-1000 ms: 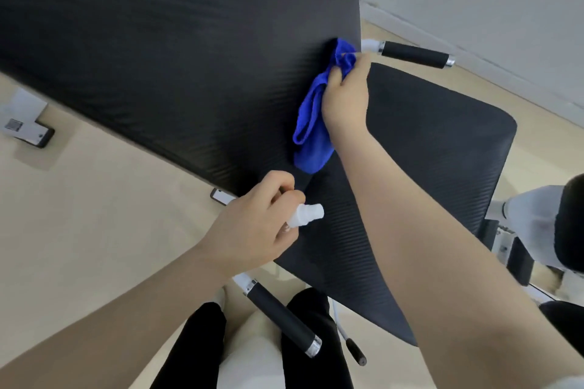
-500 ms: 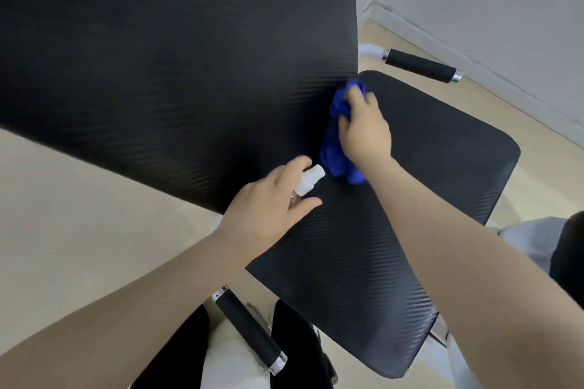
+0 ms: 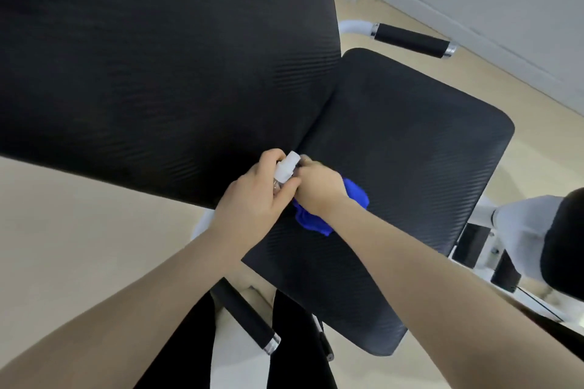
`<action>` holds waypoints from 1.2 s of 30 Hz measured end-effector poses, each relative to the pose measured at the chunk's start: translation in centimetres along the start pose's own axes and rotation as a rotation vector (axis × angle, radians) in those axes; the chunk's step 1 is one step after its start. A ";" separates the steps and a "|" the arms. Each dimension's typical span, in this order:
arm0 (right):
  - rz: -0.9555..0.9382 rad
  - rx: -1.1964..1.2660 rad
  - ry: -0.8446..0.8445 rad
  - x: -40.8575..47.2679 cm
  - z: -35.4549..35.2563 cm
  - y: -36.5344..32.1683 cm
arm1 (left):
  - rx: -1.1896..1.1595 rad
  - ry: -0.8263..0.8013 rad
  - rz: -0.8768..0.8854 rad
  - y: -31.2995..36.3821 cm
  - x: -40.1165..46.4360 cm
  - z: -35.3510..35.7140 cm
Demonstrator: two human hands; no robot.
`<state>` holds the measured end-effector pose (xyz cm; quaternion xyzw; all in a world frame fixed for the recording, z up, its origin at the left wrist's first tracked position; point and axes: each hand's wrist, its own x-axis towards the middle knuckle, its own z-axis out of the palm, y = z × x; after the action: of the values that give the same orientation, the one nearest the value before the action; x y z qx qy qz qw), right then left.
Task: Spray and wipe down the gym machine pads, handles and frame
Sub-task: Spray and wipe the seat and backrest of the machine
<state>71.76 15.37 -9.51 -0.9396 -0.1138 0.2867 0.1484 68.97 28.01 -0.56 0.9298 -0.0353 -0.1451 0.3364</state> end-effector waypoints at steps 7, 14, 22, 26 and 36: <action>0.447 0.119 0.323 3.1 0.1 -0.3 | 0.115 -0.056 0.175 -1.9 -1.2 -0.4; 0.173 0.096 0.256 -3.5 5.8 -5.9 | 0.067 -0.110 0.144 -2.7 -2.5 -1.4; 0.289 0.041 0.261 -3.7 3.9 -3.3 | 0.092 -0.188 0.221 -3.8 -3.0 -1.9; 0.339 0.157 0.288 -4.8 6.3 -6.6 | 0.161 -0.178 0.321 -5.3 -3.4 -0.8; 0.163 -0.112 0.033 -12.4 8.5 -6.8 | 0.074 -0.255 0.499 -5.9 -4.0 -2.7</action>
<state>55.96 19.79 -7.59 -0.9572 -0.0503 0.2754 0.0738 65.71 34.87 -1.39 0.8783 -0.3103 -0.1721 0.3205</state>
